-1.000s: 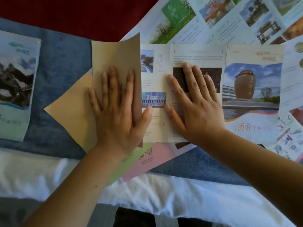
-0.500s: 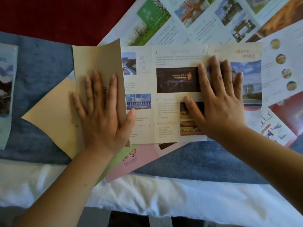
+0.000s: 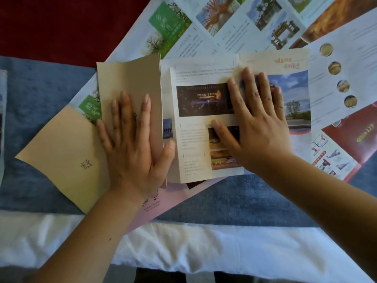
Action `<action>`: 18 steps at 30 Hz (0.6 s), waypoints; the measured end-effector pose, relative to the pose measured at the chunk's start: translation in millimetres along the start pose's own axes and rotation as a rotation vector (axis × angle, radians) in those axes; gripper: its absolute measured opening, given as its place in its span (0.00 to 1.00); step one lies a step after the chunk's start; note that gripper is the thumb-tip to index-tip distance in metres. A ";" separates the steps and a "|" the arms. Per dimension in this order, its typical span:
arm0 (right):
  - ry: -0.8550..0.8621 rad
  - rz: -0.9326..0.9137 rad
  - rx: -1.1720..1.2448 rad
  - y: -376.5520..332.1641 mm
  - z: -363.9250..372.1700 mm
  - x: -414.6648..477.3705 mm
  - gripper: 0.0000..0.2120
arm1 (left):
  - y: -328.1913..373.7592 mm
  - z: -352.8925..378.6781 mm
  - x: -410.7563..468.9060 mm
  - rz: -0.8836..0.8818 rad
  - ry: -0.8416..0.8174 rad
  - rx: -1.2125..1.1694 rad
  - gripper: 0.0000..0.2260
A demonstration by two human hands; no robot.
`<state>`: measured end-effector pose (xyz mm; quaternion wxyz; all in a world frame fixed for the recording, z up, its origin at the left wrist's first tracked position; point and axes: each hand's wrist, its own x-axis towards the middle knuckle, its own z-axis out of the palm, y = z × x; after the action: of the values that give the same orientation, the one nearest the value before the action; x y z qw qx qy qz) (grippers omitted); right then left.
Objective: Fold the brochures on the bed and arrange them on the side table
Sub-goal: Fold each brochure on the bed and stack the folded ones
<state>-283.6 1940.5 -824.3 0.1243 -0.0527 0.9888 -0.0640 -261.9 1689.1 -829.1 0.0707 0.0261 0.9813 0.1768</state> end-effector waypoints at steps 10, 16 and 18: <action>0.011 0.071 -0.010 32.9 -0.7 -9.1 0.43 | 12.5 1.1 1.2 0.034 -0.018 -0.029 0.38; 0.022 0.091 0.010 26.7 -0.1 -7.9 0.43 | 34.2 2.0 6.1 0.030 -0.024 -0.095 0.38; 0.023 0.082 0.019 28.8 -2.4 -8.0 0.43 | 40.3 2.1 7.8 0.019 -0.030 -0.082 0.38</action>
<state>-279.0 1970.2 -824.1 0.1161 -0.0103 0.9908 -0.0689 -268.2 1728.1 -818.0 0.0850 0.0350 0.9717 0.2174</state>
